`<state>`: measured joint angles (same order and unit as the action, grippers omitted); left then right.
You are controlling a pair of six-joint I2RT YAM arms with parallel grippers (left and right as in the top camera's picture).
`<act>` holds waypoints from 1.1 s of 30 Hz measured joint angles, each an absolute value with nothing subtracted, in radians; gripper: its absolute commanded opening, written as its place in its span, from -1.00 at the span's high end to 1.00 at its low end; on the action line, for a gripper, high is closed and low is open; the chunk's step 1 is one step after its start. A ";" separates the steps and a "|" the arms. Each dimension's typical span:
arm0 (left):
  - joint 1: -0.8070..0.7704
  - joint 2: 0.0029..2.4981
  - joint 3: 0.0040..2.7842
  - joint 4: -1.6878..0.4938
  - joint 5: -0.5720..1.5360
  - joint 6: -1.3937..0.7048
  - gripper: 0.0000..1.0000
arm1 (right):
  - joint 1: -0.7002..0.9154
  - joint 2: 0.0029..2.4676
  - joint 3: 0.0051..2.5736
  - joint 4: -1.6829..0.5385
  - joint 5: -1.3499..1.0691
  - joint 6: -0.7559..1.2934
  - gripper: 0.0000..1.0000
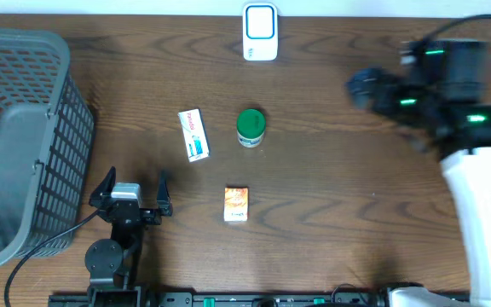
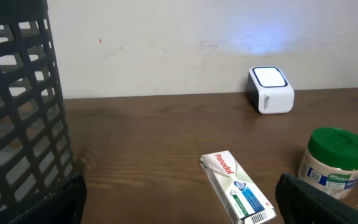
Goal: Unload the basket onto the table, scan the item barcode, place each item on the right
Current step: 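Reach the right gripper down to the green-lidded jar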
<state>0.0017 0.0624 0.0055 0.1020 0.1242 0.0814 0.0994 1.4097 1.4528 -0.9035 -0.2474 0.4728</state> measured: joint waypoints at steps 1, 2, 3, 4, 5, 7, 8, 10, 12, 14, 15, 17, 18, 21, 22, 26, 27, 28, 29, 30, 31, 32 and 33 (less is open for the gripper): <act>0.002 0.062 0.006 0.102 0.124 0.081 -0.92 | 0.163 1.411 1.452 -0.906 -0.200 0.526 -0.98; 0.002 0.062 0.006 0.102 0.125 0.081 -0.92 | 0.224 1.412 1.452 -0.905 -0.157 0.585 -0.99; 0.002 0.062 0.006 0.102 0.125 0.081 -0.93 | 0.278 1.414 1.452 -0.900 -0.124 0.644 -0.98; 0.002 0.062 0.006 0.102 0.124 0.081 -0.92 | 0.334 1.421 1.452 -0.889 -0.091 0.717 -0.98; 0.002 0.062 0.006 0.102 0.124 0.081 -0.92 | 0.377 1.432 1.452 -0.875 -0.060 0.781 -0.99; 0.002 0.062 0.006 0.102 0.124 0.081 -0.92 | 0.433 1.466 1.453 -0.841 -0.015 0.884 -0.99; 0.002 0.062 0.006 0.102 0.124 0.081 -0.93 | 0.450 1.489 1.453 -0.819 -0.001 0.923 -0.98; 0.002 0.062 0.006 0.102 0.124 0.081 -0.92 | 0.473 1.539 1.453 -0.791 0.016 0.985 -0.98; 0.002 0.062 0.006 0.102 0.124 0.081 -0.93 | 0.496 1.582 1.451 -0.791 0.022 1.029 -0.98; 0.002 0.062 0.006 0.102 0.124 0.081 -0.92 | 0.522 1.604 1.449 -0.792 0.031 1.052 -0.98; 0.002 0.062 0.006 0.102 0.124 0.081 -0.92 | 0.537 1.608 1.449 -0.789 0.036 1.066 -0.99; 0.002 0.062 0.006 0.102 0.124 0.081 -0.92 | 0.558 1.608 1.449 -0.762 0.035 1.090 -0.99; 0.002 0.062 0.006 0.102 0.125 0.081 -0.92 | 0.568 1.608 1.449 -0.730 0.027 1.098 -0.99; 0.002 0.062 0.006 0.102 0.124 0.081 -0.92 | 0.585 1.608 1.450 -0.675 0.000 1.160 -0.98; 0.002 0.062 0.006 0.102 0.124 0.081 -0.92 | 0.588 1.608 1.450 -0.675 -0.005 1.192 -0.98; 0.002 0.062 0.006 0.102 0.124 0.081 -0.92 | 0.587 1.618 1.462 -0.690 -0.012 1.329 -0.94; 0.002 0.062 0.006 0.102 0.124 0.081 -0.93 | 0.585 1.629 1.480 -0.707 -0.014 1.365 -0.92; 0.002 0.062 0.006 0.102 0.125 0.081 -0.92 | 0.583 1.654 1.514 -0.738 -0.019 1.407 -0.89; 0.002 0.062 0.006 0.102 0.124 0.081 -0.92 | 0.582 1.665 1.527 -0.743 -0.019 1.419 -0.89; 0.002 0.062 0.006 0.102 0.124 0.081 -0.92 | 0.579 1.700 1.575 -0.783 -0.028 1.445 -0.89; 0.002 0.062 0.006 0.102 0.124 0.081 -0.93 | 0.578 1.736 1.620 -0.808 -0.036 1.462 -0.91; 0.002 0.062 0.006 0.102 0.125 0.081 -0.92 | 0.578 1.774 1.672 -0.841 -0.044 1.476 -0.95; 0.002 0.062 0.006 0.101 0.124 0.081 -0.92 | 0.578 1.816 1.727 -0.877 -0.053 1.488 -0.97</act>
